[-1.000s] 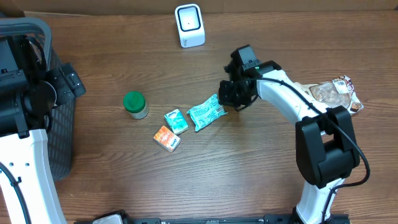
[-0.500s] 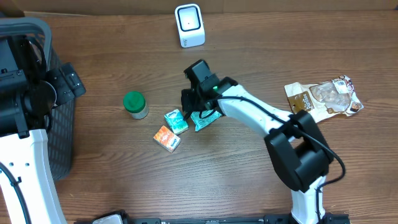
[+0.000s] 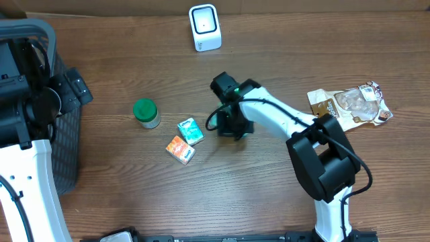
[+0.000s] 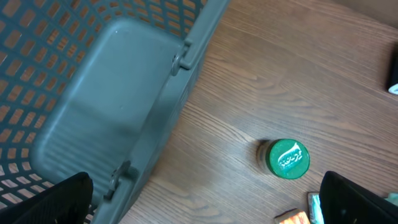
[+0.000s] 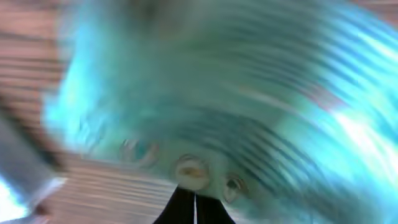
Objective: Scan the item barcode
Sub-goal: 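Grasp the mint-green pack with the right gripper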
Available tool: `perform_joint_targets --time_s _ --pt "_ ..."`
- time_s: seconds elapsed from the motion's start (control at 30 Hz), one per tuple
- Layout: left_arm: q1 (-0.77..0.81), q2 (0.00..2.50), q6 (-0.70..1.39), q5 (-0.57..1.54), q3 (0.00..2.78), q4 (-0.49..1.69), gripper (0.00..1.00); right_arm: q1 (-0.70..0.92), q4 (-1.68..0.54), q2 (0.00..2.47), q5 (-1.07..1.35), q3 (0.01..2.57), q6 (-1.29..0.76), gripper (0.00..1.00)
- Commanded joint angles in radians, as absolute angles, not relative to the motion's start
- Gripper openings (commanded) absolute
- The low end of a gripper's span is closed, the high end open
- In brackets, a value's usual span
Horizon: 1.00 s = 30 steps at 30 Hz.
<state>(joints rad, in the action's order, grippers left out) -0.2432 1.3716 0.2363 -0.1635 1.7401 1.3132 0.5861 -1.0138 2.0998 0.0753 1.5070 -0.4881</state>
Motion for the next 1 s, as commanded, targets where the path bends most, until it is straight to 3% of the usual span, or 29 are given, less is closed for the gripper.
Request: perform_joint_targets --time_s 0.0,0.33,0.47,0.57,0.63,0.73,0.97 --pt "-0.248 1.366 0.247 -0.160 1.751 1.312 1.00 0.540 -1.058 2.033 -0.052 1.573 -0.475 0.04" --pt "-0.248 1.366 0.247 -0.160 1.751 1.312 0.99 0.438 -1.043 1.872 0.072 1.604 -0.366 0.05" --pt "-0.248 1.366 0.247 -0.160 1.751 1.312 1.00 0.369 -0.991 1.875 0.084 1.600 -0.284 0.22" --pt "-0.248 1.366 0.247 -0.160 1.751 1.312 1.00 0.325 -0.925 1.901 0.204 1.590 -0.113 0.59" --pt "-0.248 1.366 0.247 -0.160 1.751 1.312 1.00 0.307 -0.894 1.932 0.256 1.590 -0.034 0.75" --pt "-0.248 1.366 0.247 -0.160 1.751 1.312 0.99 0.289 -0.856 1.992 0.284 1.590 0.022 0.82" --pt "-0.248 1.366 0.247 -0.160 1.751 1.312 1.00 0.258 -0.830 2.123 0.481 1.590 0.134 0.81"
